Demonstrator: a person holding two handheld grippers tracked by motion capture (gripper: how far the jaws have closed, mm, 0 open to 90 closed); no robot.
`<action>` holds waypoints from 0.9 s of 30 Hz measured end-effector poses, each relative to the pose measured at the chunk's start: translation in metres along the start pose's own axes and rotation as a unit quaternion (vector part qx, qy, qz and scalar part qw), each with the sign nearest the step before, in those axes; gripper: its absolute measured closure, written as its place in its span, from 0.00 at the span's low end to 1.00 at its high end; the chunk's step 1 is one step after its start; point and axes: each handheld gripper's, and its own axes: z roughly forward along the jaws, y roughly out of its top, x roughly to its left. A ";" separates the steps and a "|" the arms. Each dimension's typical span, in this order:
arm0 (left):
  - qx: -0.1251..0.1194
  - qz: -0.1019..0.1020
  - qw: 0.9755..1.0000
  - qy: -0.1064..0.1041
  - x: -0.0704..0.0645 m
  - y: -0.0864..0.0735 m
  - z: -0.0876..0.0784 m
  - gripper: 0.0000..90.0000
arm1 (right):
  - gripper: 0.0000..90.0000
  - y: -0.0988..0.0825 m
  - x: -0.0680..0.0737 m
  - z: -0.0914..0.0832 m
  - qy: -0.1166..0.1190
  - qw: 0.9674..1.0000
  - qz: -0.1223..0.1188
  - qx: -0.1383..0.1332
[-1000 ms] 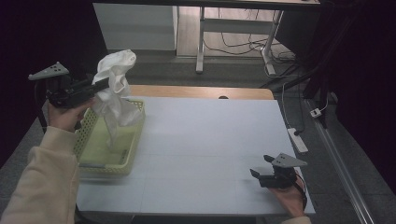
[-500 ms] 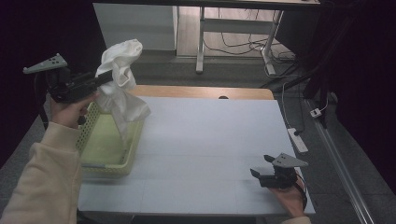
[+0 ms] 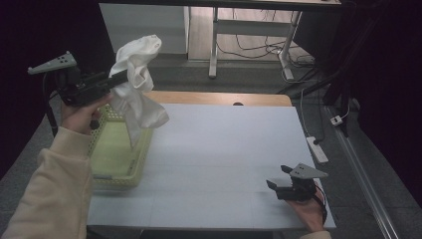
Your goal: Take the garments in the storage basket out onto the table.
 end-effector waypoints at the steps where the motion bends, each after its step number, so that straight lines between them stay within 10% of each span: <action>1: -0.001 0.002 1.000 -0.002 -0.002 0.001 0.001 0.79 | 0.22 0.000 0.000 0.000 0.000 1.000 0.000 0.000; 27: 0.003 0.029 0.997 -0.071 -0.053 0.021 0.058 0.79 | 0.22 0.000 0.000 0.000 -0.002 1.000 -0.002 0.002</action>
